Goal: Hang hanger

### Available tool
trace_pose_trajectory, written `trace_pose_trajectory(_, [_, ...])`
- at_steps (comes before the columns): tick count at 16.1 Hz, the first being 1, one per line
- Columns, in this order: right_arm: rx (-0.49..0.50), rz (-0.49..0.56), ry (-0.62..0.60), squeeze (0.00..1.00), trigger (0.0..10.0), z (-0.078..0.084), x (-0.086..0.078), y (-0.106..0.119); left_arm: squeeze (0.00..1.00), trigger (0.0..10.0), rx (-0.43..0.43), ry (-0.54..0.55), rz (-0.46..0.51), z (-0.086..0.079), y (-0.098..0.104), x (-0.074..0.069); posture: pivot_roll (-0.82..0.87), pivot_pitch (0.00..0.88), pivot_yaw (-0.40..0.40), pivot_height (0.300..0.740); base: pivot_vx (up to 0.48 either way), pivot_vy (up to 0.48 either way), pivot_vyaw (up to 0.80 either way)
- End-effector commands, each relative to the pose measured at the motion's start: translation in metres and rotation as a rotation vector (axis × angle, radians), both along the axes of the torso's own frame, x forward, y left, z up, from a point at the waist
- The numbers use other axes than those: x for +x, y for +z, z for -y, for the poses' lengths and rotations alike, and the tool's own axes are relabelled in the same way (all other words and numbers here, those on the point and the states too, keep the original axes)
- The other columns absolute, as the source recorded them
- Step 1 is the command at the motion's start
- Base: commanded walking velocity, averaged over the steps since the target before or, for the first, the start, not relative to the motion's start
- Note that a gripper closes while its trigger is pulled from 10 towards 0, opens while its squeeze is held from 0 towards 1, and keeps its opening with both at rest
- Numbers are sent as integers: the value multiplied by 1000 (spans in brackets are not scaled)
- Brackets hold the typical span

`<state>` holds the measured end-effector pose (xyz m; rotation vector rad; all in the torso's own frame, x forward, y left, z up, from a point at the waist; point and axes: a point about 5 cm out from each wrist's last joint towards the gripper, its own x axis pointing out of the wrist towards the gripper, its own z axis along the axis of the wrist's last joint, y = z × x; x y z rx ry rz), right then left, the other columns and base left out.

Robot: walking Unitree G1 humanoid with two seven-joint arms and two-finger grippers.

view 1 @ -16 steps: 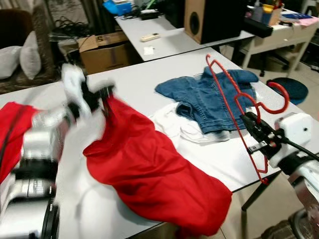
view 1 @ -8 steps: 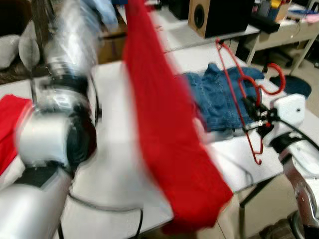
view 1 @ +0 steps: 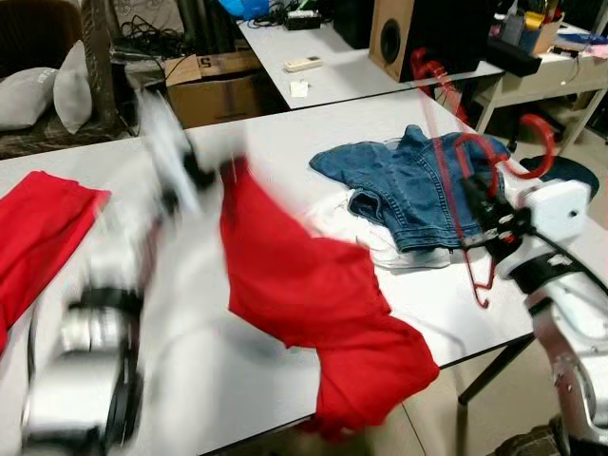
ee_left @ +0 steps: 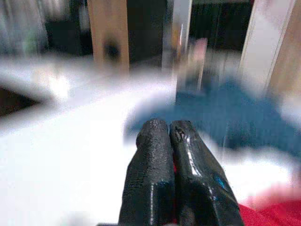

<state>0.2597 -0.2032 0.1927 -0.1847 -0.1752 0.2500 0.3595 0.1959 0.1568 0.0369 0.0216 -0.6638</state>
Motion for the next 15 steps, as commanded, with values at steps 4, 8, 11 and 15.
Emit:
trace_pose_trajectory(4, [-18, -7, 33, 0, 10000, -2, -6, -1, 0, 0, 188, 114, -8, -32, -5, -11, 4, 0, 71, 740, 0, 0, 0])
trace_pose_trajectory(8, [-60, -65, -5, 0, 10000, 13, -13, -8, 1000, 10000, 97, 170, 64, -53, 18, -15, 2, 0, 85, 740, 0, 0, 0])
trace_pose_trajectory(11, [-111, -163, -14, 0, 10000, 27, -25, -20, 1000, 10000, -17, -166, 165, -13, 50, -32, -3, 0, 86, 740, 0, 0, 0])
trace_pose_trajectory(15, [-129, -210, -1, 0, 10000, 27, -30, -24, 1000, 10000, -12, -361, 118, 26, 52, -41, -4, 0, 85, 740, 0, 0, 0])
